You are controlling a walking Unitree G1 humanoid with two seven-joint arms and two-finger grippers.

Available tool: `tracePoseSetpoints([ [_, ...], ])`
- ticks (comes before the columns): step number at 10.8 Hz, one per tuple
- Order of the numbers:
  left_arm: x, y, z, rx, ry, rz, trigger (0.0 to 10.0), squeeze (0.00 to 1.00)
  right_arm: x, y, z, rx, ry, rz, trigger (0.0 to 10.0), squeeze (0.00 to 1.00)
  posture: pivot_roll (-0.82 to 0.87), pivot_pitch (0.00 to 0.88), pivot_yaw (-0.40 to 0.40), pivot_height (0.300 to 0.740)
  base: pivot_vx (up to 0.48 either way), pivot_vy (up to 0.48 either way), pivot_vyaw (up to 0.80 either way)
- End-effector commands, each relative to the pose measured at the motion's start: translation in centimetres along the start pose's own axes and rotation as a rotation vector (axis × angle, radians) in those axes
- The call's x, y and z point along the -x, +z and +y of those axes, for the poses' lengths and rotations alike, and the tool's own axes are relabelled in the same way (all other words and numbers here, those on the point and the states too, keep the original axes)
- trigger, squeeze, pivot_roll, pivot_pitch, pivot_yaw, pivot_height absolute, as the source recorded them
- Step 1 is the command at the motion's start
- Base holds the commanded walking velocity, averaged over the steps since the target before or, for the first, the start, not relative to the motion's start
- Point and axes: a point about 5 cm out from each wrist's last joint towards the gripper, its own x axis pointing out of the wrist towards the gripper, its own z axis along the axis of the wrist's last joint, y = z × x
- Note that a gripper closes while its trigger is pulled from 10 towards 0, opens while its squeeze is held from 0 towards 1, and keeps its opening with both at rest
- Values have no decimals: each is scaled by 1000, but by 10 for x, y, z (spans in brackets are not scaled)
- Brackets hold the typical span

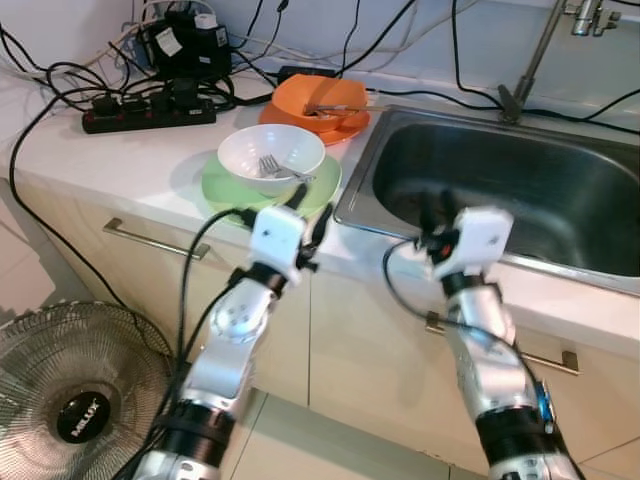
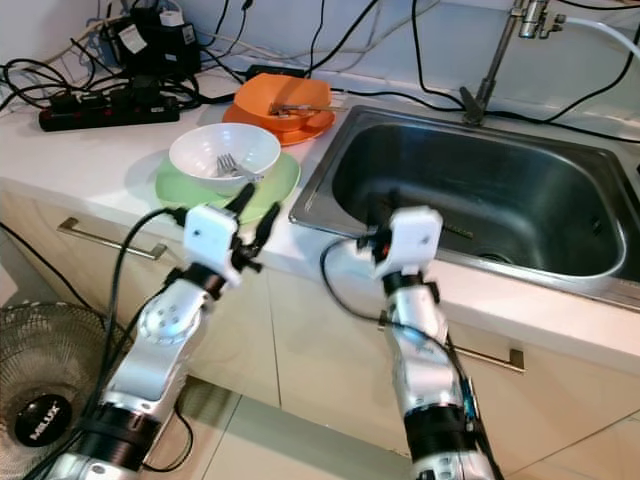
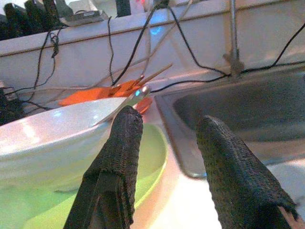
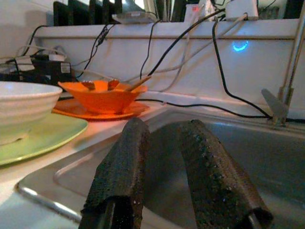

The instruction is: Kitchen organization

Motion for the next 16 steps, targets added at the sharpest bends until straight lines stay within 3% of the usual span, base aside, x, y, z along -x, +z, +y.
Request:
tracePoseSetpoints([
  [1,2,-2,-1,-13,10,0,10000,0,1,-2,1,-2,-7,16,10000,0,163,45,-12,740,0,0,0],
  [8,10,11,9,-418,-34,-65,10000,0,1,-14,7,-10,-17,67,10000,0,182,45,-14,740,0,0,0],
  [13,2,10,6,-470,-55,-64,10000,0,-3,-11,16,-38,5,57,10000,0,183,11,-11,740,0,0,0],
  [16,-4,20,14,-502,-11,-92,10000,0,-2,-13,14,-48,-6,64,10000,0,184,22,-10,740,0,0,0],
])
